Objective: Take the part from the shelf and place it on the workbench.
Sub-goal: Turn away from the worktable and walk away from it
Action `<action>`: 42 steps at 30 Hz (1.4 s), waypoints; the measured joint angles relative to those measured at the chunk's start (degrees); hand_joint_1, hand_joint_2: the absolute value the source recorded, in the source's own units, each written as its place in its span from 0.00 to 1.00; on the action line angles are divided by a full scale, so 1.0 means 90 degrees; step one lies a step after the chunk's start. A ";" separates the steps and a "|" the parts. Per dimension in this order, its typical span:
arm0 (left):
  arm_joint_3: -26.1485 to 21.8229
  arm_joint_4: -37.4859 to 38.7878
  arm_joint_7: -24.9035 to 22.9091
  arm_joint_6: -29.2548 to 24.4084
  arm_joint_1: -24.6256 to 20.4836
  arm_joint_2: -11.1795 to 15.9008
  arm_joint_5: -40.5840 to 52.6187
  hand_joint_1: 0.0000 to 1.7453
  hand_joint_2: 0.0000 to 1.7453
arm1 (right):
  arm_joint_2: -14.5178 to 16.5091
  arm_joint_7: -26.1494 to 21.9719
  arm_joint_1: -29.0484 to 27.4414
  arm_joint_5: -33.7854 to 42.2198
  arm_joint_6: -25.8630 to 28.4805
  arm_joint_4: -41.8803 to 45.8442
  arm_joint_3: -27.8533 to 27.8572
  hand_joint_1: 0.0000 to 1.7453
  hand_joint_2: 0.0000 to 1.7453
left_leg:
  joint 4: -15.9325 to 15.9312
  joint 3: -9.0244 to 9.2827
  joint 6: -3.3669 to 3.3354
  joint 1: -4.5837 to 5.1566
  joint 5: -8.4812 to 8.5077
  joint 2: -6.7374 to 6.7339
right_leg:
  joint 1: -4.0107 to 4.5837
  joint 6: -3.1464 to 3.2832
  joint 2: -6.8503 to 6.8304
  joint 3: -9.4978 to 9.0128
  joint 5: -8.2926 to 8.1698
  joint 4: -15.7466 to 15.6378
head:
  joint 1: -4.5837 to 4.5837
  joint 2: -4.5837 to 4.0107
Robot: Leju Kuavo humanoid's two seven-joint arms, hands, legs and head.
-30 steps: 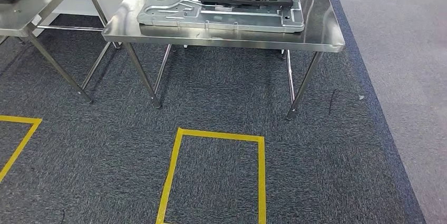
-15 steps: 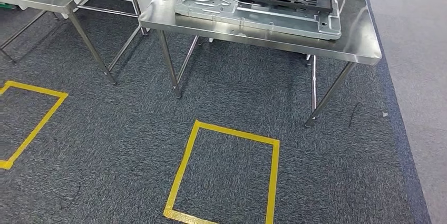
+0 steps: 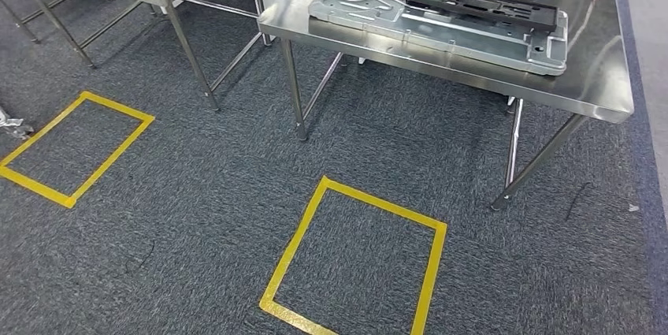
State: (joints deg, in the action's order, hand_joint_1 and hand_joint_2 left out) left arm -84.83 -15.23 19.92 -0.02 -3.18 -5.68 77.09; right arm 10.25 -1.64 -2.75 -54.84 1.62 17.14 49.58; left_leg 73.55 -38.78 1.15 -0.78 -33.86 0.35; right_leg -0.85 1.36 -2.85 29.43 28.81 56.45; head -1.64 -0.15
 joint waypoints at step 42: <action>0.0413 0.0134 -0.0316 -0.0275 0.0075 0.0240 0.0425 0.00 0.00 | -0.0158 -0.0113 0.0124 -0.0456 -0.0611 -0.0280 0.0246 0.00 0.00 | -0.1815 0.0850 -0.0267 -0.0039 0.0784 -0.0130 | -0.0008 -0.0342 -0.0031 0.0072 0.0435 0.0483 | 0.0002 0.0000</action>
State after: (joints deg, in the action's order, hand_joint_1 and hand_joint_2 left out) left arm -81.11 -14.03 17.08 -2.50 -2.50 -3.52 80.91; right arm 8.83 -2.66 -1.64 -58.95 -3.88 14.62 51.80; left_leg 57.22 -31.14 -1.25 -1.13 -26.80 -0.82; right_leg -0.92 -1.72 -3.13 30.08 32.73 60.79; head -1.63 -0.15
